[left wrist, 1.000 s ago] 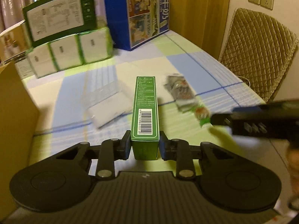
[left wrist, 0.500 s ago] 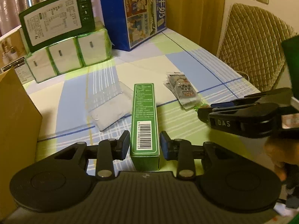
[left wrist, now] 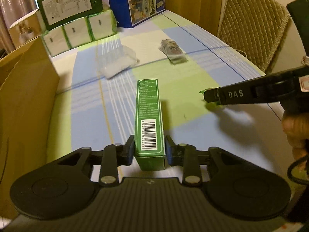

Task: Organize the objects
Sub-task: 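Grasp the green box with the left tool while the right tool grasps the green-wrapped candy, then carry the green box with left tool while right tool carries candy to cardboard box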

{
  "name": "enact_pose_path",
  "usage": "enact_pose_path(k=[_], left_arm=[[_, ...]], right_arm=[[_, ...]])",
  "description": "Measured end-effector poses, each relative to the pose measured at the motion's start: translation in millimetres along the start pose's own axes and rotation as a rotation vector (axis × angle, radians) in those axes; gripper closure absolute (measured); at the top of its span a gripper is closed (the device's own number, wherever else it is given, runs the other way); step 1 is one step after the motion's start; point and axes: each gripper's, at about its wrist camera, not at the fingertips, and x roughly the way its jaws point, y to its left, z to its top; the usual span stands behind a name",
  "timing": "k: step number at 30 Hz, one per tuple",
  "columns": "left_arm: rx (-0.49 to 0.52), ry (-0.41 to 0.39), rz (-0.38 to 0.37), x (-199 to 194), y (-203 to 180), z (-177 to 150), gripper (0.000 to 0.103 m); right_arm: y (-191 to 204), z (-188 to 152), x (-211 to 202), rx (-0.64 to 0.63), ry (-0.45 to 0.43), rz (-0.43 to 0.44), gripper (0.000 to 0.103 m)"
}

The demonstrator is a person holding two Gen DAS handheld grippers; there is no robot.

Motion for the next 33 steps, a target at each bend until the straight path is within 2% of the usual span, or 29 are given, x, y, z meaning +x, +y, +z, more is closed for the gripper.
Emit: enact_pose_path(k=[6, 9, 12, 17, 19, 21, 27, 33], left_arm=[[0.029, 0.018, -0.006, -2, 6, 6, 0.068], [0.044, 0.038, -0.021, 8, 7, 16, 0.067], [0.027, 0.069, -0.069, 23, 10, 24, 0.068], [0.022, 0.09, -0.092, 39, 12, 35, 0.068], [0.02, 0.104, -0.098, 44, 12, 39, 0.077], [0.022, 0.104, -0.096, 47, 12, 40, 0.077], [-0.003, 0.098, -0.108, 43, 15, 36, 0.078], [-0.025, 0.089, -0.103, 24, 17, 24, 0.078]], right_arm=[[-3, -11, -12, 0.042, 0.003, -0.014, 0.085], [-3, -11, -11, 0.045, 0.007, -0.015, 0.085], [-1, -12, -8, 0.041, 0.011, -0.009, 0.085], [1, -12, -3, 0.025, 0.024, -0.009, 0.085], [1, -12, -1, 0.023, 0.026, -0.008, 0.085], [2, -12, 0, 0.027, 0.025, -0.004, 0.085], [4, -12, 2, 0.019, 0.036, 0.004, 0.085], [5, -12, -3, 0.015, 0.022, 0.011, 0.085]])
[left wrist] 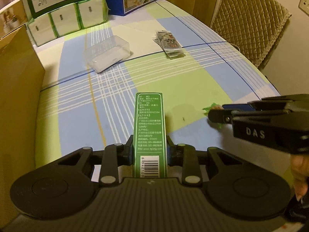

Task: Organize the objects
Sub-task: 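Carry the green box with left tool while right tool carries candy to cardboard box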

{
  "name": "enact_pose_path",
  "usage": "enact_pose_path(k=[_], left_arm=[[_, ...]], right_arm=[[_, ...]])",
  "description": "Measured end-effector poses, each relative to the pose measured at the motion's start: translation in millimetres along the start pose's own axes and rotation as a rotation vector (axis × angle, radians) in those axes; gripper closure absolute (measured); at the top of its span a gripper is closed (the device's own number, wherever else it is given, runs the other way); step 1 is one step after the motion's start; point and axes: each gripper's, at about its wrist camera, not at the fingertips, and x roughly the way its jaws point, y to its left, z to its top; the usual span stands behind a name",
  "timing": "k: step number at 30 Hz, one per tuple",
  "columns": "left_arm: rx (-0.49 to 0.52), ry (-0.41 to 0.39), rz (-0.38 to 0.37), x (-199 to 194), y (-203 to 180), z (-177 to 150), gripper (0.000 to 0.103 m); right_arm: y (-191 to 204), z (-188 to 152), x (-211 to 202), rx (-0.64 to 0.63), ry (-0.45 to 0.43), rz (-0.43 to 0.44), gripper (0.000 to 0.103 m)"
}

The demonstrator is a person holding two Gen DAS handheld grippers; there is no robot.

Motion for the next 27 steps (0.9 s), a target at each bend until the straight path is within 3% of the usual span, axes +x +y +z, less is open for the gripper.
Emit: enact_pose_path(k=[14, 27], left_arm=[[-0.047, -0.067, -0.005, -79, -10, -23, 0.078], [-0.084, -0.157, 0.029, -155, -12, -47, 0.078]], right_arm=[[22, -23, -74, 0.018, -0.075, 0.01, 0.085], [65, -30, -148, -0.052, -0.179, 0.039, 0.085]])
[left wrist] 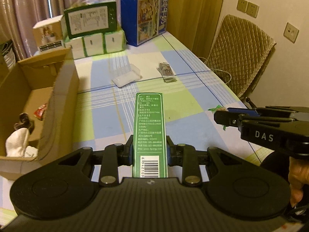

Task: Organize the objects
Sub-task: 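Carry the green box with left tool while right tool carries candy to cardboard box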

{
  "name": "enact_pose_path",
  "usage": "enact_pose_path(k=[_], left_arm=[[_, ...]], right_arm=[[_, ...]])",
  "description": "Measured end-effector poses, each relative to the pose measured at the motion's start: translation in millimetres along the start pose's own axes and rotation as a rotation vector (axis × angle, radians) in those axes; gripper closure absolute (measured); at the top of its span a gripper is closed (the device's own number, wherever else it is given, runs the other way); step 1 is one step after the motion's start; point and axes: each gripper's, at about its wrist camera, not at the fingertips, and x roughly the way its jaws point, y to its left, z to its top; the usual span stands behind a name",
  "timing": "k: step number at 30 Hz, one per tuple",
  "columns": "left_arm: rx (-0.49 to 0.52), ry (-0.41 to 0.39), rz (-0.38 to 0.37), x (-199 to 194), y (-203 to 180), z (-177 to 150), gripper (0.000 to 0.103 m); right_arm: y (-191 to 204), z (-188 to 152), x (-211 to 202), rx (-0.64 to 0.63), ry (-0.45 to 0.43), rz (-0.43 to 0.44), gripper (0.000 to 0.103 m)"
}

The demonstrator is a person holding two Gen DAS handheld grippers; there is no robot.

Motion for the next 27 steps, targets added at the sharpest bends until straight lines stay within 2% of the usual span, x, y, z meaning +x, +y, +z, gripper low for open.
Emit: enact_pose_path(k=[7, 15, 20, 27], left_arm=[[-0.022, -0.026, 0.03, -28, 8, -12, 0.078], [-0.052, -0.06, 0.057, -56, 25, -24, 0.078], [-0.077, -0.072, 0.07, -69, 45, -26, 0.078], [-0.11, -0.097, 0.135, -94, 83, -30, 0.078]], right_arm=[[20, -3, -16, -0.04, -0.015, 0.028, 0.085], [51, -2, -16, -0.102, -0.011, 0.067, 0.085], [79, 3, -12, -0.143, -0.016, 0.107, 0.085], [114, 6, -2, -0.202, -0.009, 0.155, 0.085]])
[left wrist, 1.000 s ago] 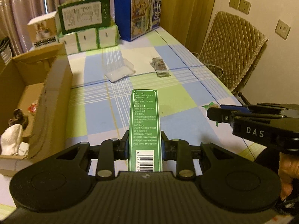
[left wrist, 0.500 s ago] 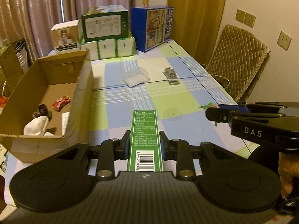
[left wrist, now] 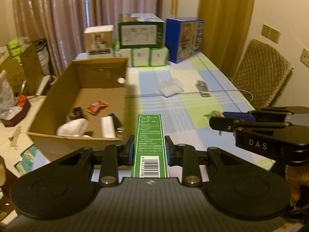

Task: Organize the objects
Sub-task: 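Carry the green box with left tool while right tool carries candy to cardboard box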

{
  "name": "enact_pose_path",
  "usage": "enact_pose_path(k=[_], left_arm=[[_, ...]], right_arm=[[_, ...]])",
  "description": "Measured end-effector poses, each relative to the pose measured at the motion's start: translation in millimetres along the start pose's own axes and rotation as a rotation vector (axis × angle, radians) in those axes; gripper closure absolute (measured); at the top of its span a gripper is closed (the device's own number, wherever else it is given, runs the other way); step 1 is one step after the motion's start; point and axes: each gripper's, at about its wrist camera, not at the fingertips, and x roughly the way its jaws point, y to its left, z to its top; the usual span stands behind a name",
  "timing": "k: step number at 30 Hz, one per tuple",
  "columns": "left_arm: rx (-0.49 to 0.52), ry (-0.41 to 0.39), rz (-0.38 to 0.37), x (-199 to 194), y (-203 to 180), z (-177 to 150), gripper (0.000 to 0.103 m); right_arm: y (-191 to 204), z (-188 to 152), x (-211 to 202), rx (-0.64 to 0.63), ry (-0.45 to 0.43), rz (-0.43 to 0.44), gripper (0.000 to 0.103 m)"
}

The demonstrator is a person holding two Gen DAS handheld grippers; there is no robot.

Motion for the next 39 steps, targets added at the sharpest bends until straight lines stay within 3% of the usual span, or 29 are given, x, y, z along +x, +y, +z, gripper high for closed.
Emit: enact_pose_path(k=[19, 28, 39], left_arm=[[0.007, -0.03, 0.139, -11, 124, 55, 0.078], [-0.001, 0.005, 0.133, 14, 150, 66, 0.078], [0.005, 0.032, 0.11, 41, 156, 77, 0.078]], right_arm=[[70, 68, 65, -0.03, 0.003, 0.152, 0.085], [88, 85, 99, -0.057, 0.03, 0.172, 0.085], [93, 93, 130, -0.076, 0.072, 0.175, 0.085]])
